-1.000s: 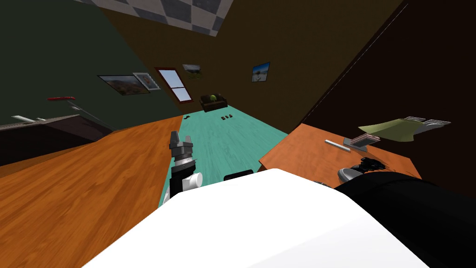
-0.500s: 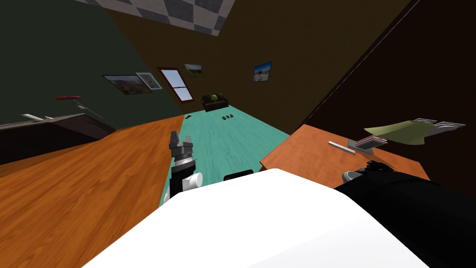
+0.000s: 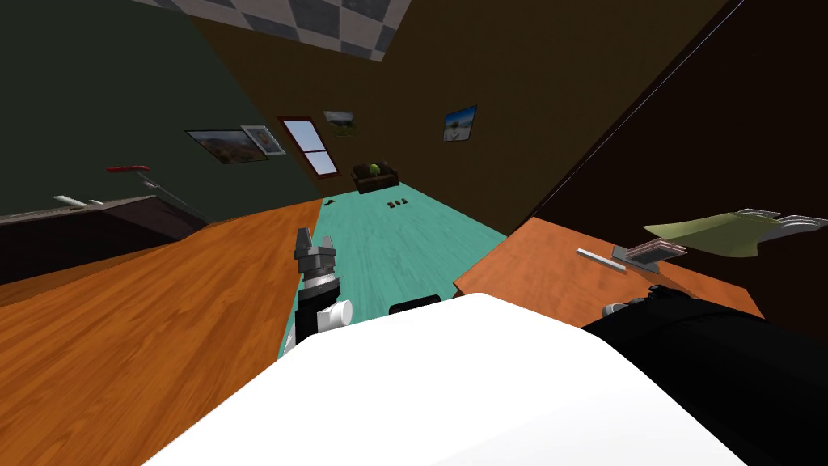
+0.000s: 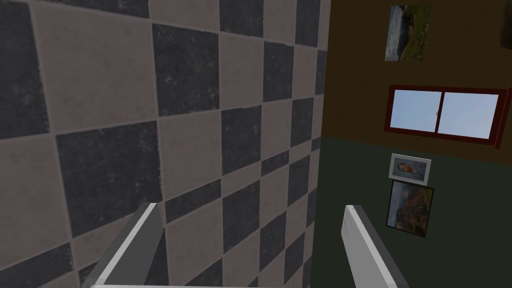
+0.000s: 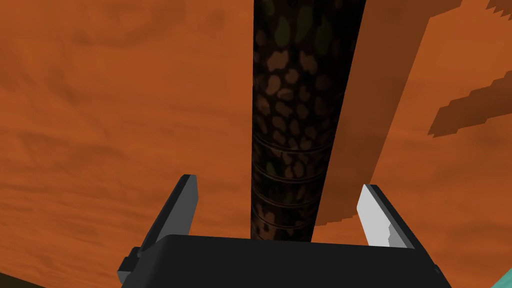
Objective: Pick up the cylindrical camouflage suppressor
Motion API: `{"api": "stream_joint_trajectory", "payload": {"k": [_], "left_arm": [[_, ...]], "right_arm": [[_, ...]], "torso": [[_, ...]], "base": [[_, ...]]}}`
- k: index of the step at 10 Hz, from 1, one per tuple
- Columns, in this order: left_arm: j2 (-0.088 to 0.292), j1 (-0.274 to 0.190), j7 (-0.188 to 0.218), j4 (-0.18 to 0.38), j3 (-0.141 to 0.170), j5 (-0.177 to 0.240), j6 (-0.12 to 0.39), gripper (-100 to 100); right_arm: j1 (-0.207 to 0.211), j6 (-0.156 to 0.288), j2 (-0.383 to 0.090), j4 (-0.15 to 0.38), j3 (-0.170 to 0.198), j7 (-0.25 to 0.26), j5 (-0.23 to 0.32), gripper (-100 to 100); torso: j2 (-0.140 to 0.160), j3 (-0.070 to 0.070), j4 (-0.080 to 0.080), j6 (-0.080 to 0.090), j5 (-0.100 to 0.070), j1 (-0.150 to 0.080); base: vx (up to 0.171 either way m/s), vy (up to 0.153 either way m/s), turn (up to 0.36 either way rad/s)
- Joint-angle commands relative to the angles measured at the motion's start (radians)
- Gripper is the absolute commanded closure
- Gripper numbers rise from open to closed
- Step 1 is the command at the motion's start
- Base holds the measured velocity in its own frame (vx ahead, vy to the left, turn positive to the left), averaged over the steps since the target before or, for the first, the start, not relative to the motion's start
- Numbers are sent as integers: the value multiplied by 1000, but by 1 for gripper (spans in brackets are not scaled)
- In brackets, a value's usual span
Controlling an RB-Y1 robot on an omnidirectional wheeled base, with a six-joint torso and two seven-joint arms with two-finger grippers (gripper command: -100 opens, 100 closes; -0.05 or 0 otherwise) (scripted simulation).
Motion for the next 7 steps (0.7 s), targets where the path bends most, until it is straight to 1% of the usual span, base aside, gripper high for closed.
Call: {"api": "stream_joint_trajectory", "payload": {"k": [1, 2, 4, 5, 6, 7], "left_arm": [[0, 0, 0, 0, 0, 0, 0, 0], [0, 0, 0, 0, 0, 0, 0, 0], [0, 0, 0, 0, 0, 0, 0, 0], [0, 0, 0, 0, 0, 0, 0, 0], [0, 0, 0, 0, 0, 0, 0, 0], [0, 0, 0, 0, 0, 0, 0, 0]], "right_arm": [[-19, -14, 4, 50, 46, 18, 1, -100], [-19, -14, 4, 54, 46, 18, 1, -100], [-34, -23, 7, 96, 93, 32, 0, -100], [-39, -27, 8, 110, 109, 36, 0, -100], [-37, -23, 6, 98, 100, 30, 1, -100], [-36, -22, 6, 98, 102, 31, 0, 0]], "torso": [[0, 0, 0, 0, 0, 0], [0, 0, 0, 0, 0, 0], [0, 0, 0, 0, 0, 0], [0, 0, 0, 0, 0, 0], [0, 0, 0, 0, 0, 0], [0, 0, 0, 0, 0, 0]], "base": [[8, 3, 49], [7, 2, 15], [4, 1, 18], [3, -3, 21], [0, 0, 0], [0, 0, 0]]}}
